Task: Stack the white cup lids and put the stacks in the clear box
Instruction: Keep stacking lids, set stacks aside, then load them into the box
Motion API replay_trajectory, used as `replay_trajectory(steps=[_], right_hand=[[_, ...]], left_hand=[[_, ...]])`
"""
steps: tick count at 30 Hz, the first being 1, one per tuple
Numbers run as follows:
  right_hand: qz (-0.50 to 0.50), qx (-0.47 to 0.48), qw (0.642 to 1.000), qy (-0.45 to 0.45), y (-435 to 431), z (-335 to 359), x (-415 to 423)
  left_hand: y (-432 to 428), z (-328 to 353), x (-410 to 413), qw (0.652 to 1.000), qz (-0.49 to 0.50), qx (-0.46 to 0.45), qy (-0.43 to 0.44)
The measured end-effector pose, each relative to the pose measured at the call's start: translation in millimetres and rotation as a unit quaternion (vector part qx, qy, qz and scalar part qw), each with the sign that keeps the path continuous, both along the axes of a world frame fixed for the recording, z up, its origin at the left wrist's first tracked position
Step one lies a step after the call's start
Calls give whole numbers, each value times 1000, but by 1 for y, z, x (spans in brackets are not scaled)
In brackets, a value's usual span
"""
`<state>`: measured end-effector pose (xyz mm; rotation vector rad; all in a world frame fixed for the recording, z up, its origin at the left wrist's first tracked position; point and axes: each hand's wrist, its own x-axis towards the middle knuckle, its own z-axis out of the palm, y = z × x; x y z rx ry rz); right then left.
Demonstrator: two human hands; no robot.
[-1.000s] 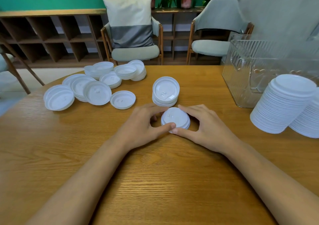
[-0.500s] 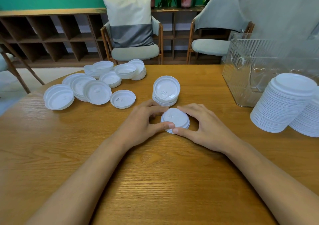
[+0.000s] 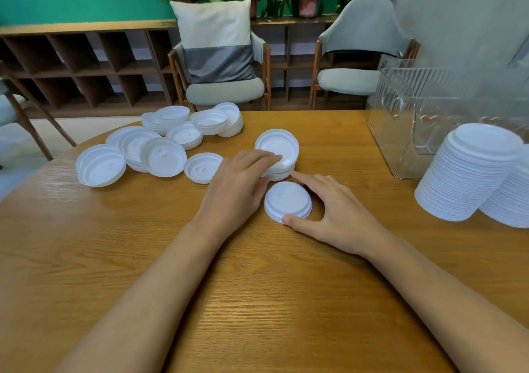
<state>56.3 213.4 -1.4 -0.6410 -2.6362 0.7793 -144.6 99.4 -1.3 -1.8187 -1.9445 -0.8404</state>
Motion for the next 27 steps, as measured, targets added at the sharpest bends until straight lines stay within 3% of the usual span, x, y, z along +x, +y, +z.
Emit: replay_trajectory(steps=[19,25,27], right_hand=[[-1,12,1000,-2,-3,2,-4],[-17,1,1000,-1,1,1,-3],[-20,-7,1000,8,1,1,-2]], left_hand=[[-6,1,-11,998,23,40,-47],[-18,22,10,980,-23,132,-146],[-21,27,22,964,-37,125,-232]])
